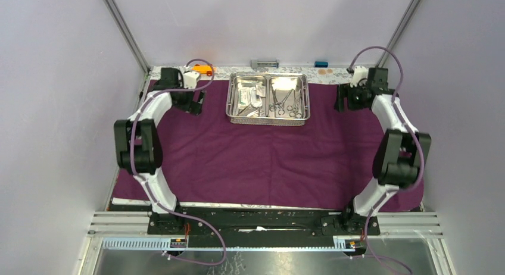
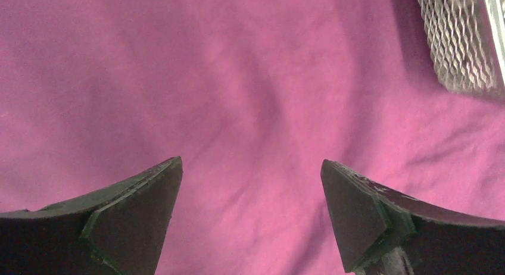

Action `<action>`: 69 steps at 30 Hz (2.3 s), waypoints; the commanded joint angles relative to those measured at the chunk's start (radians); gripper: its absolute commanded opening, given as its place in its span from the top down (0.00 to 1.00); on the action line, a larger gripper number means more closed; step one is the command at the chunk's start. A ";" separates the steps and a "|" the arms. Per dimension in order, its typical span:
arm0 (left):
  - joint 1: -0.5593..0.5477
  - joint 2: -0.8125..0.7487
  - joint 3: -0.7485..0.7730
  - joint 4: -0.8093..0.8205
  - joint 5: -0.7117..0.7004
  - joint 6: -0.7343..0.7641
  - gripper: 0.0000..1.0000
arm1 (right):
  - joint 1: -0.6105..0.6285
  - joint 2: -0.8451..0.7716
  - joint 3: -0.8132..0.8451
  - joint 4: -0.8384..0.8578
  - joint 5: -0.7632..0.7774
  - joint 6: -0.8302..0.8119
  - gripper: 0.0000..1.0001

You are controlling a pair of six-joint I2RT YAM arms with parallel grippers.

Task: Open and lay out the surgical kit
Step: Smooth out the surgical kit at the center of the board.

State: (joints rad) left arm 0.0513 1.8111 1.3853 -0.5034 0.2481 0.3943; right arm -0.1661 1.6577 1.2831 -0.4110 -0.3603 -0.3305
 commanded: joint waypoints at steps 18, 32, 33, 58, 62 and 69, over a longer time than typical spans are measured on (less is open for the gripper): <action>-0.112 0.478 0.473 0.023 0.034 -0.204 0.01 | 0.055 0.476 0.388 0.039 -0.055 0.180 0.22; -0.151 0.600 0.517 -0.087 -0.123 -0.185 0.33 | 0.086 0.527 0.382 0.039 -0.030 0.175 0.22; -0.151 0.609 0.524 -0.099 -0.124 -0.183 0.36 | 0.086 0.526 0.380 0.039 -0.027 0.173 0.22; -0.020 0.560 0.424 -0.128 -0.099 -0.179 1.00 | 0.086 0.522 0.393 0.006 0.000 0.151 0.23; 0.004 0.547 0.402 -0.117 -0.119 -0.174 1.00 | 0.086 0.521 0.398 0.002 0.005 0.145 0.23; 0.048 0.526 0.356 -0.104 -0.111 -0.175 1.00 | 0.086 0.523 0.418 0.001 0.052 0.140 0.23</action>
State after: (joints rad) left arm -0.0013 2.3123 1.8191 -0.4706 0.2993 0.1825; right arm -0.0849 2.1891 1.6459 -0.4023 -0.3481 -0.1780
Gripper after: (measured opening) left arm 0.013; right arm 0.774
